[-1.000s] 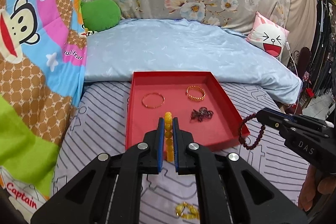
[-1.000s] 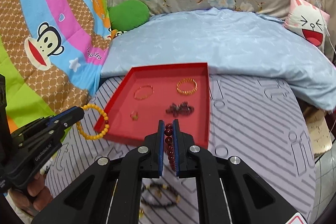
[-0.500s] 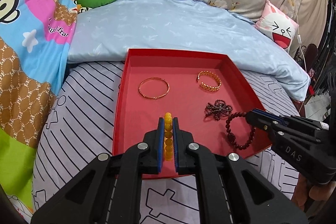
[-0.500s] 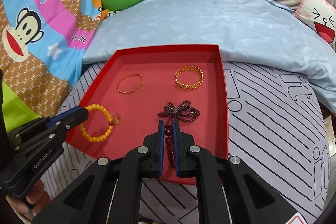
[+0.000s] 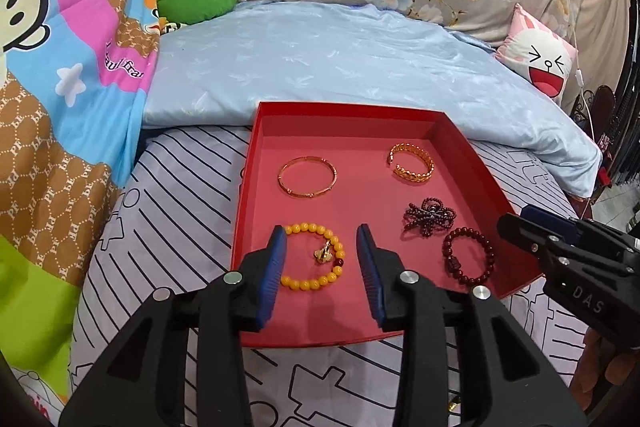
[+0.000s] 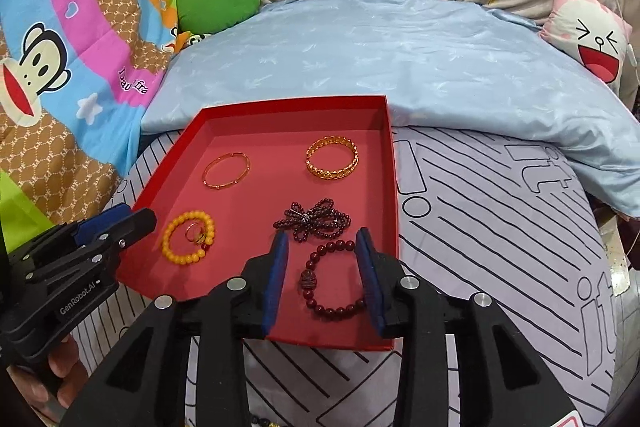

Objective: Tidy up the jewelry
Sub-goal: 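Carry both bracelets into the red tray and open both tools, then move both tools back over the amber and black bracelets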

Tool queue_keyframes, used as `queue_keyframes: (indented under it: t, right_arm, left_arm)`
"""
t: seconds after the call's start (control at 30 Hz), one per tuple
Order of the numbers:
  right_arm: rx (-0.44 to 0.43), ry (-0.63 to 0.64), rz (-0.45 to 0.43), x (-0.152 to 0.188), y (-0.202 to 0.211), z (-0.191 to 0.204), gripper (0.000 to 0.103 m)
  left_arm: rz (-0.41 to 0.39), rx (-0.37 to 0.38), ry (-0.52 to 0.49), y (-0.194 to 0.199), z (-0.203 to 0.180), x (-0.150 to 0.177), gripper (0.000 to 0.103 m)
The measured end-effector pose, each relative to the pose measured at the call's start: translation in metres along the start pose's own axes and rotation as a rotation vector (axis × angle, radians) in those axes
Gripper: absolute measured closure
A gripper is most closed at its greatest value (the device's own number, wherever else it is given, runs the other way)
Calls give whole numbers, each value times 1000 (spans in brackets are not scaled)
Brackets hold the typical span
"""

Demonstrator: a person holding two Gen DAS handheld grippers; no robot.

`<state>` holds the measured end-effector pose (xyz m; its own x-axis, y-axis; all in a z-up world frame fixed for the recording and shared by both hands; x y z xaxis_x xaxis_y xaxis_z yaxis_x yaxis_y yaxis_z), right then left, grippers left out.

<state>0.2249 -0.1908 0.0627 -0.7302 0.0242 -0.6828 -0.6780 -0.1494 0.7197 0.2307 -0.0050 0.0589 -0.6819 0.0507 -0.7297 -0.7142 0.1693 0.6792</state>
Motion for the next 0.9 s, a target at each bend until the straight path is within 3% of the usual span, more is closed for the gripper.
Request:
queue_keyframes:
  t: [0.37, 0.73, 0.9]
  right_arm:
    - [-10, 5, -13, 26, 36, 3, 68]
    - [-9, -32, 29, 78, 57, -6, 68]
    - [1, -45, 57, 103, 62, -11, 68]
  left_arm:
    - [-18, -7, 1, 37, 2, 18, 67]
    - [39, 19, 16, 58, -7, 68, 66]
    - [68, 42, 31, 62, -18, 90, 54]
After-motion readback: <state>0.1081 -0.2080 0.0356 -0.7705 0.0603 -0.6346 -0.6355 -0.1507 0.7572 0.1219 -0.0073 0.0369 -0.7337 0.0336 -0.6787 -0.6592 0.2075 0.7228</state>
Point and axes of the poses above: each gripper's, at about its wrist camera, not at the fingertips, and y roughly against the way its jaws point, z to its left, x to its underside, the point moved 1 cm from there along -y, roughly the way its jaws point, and after that the axes turned 2 degrees about -y, right-handed, at the moved point
